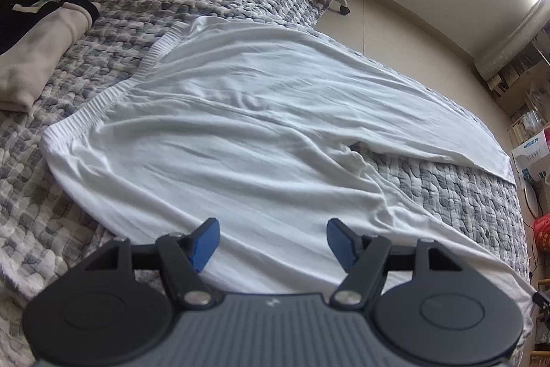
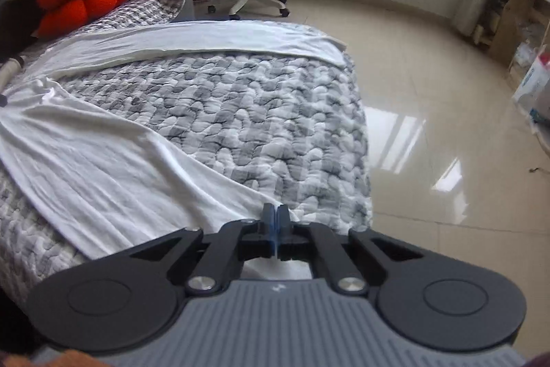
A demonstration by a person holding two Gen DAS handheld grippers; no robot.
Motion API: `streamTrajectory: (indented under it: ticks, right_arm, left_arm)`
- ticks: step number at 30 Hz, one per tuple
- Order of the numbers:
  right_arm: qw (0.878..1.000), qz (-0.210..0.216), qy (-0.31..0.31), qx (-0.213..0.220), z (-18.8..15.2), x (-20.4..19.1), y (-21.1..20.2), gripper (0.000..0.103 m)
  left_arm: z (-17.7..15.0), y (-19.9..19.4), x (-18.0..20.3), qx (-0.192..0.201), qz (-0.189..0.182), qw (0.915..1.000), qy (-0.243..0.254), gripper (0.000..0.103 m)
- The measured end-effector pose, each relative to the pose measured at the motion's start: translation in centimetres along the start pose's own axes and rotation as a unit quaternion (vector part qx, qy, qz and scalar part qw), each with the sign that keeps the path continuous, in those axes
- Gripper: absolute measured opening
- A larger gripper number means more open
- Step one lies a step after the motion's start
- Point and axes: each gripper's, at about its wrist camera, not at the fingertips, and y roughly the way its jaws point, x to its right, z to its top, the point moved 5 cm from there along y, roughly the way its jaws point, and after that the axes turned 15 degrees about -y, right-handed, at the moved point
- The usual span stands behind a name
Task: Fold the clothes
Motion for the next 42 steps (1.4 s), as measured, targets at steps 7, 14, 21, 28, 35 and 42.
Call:
streamTrajectory:
  ticks: [7, 14, 21, 28, 35, 42]
  right_arm:
    - [0.999, -0.04, -0.018, -0.015, -0.3, -0.4, -0.1, 0.0]
    - [0.994, -0.108, -0.004, -0.002, 1.4, 1.6, 0.0, 0.002]
    - [0.99, 0.049, -0.116, 0.059, 10.5, -7.4, 2.4, 0.038]
    - [0.962, 0.181, -0.193, 0.072, 15.9, -18.0, 6.3, 0.037]
    - [0.955, 0.181, -0.23, 0.045, 15.8, -20.9, 8.2, 0.002]
    - [0.964, 0.143, -0.213, 0.067, 16.4, -19.2, 7.4, 0.0]
  left_arm:
    - [-0.8, 0.9, 0.9, -0.016, 0.003, 0.9995, 0.026, 0.074]
    - [-0.7, 0.8, 0.4, -0.016, 0.003, 0.9997, 0.02, 0.075]
    - [-0.6, 1.1, 0.4, -0.012, 0.009, 0.9994, 0.03, 0.075]
    - [0.2, 0.4, -1.2, -0.001, 0.013, 0.9997, 0.02, 0.075]
    - [0.2, 0.2, -1.6, -0.007, 0.002, 0.9998, 0.019, 0.075]
    - [0.1, 0.0, -1.4, -0.01, -0.006, 0.9998, 0.018, 0.075]
